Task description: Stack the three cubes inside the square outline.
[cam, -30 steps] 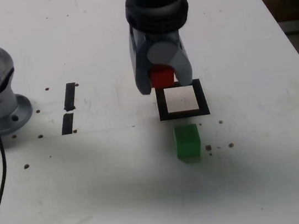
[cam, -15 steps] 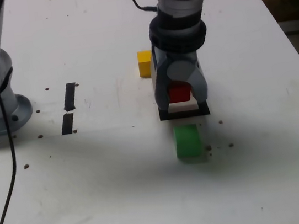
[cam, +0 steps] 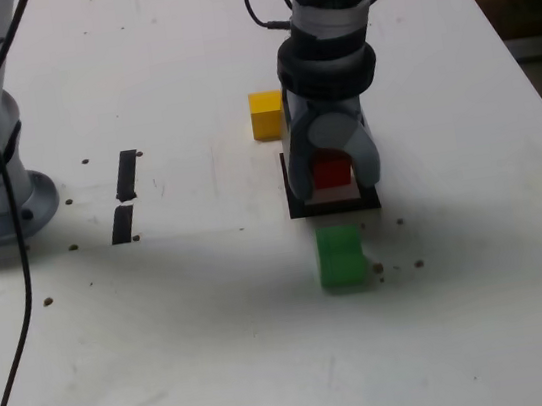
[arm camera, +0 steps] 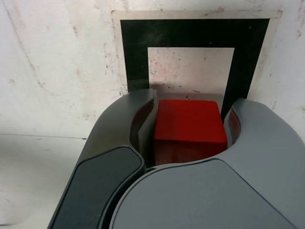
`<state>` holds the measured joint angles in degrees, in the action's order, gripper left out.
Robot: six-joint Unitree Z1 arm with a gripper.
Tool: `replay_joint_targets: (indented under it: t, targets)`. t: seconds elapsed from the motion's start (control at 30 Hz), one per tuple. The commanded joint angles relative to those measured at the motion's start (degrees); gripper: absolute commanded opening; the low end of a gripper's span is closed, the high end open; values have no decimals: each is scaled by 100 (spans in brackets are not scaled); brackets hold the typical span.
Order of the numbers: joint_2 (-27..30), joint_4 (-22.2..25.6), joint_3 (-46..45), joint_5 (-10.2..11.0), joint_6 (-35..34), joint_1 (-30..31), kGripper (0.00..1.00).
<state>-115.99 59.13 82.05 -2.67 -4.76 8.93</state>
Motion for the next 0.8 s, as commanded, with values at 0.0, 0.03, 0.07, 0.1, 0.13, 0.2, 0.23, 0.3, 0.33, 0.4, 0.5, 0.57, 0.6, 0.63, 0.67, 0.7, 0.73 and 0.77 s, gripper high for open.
replay_joint_targets:
  t: [0.0,0.03,0.07,0.1,0.13,0.2,0.23,0.3,0.33,0.4,0.5,0.57,0.6,0.63,0.67,0.7,0.73,0.77]
  targets:
    - [-68,-92,-44,-35,46,-42,28]
    - [-74,-128,-71,-47,60,-58,29]
    - [-77,-163,-100,-59,75,-76,29]
    - [-78,-195,-131,-71,90,-96,30]
    - [-77,-225,-163,-81,107,-117,31]
    - [-74,-277,-211,-82,139,-161,31]
    - [-73,-296,-228,-80,155,-181,31]
    - [-73,-324,-253,-75,179,-213,31]
    - [-74,-335,-262,-71,188,-226,31]
    - [-77,-359,-276,-65,200,-243,31]
    - [-87,-393,-293,-62,212,-257,34]
    - [-94,-403,-300,-67,217,-259,37]
    - [-96,-405,-304,-73,218,-260,40]
    - [-98,-404,-311,-81,219,-260,44]
    - [-99,-403,-319,-90,222,-260,49]
    - [-97,-402,-328,-100,224,-260,54]
    - [-93,-403,-334,-108,229,-260,60]
    - [-89,-404,-341,-116,235,-260,66]
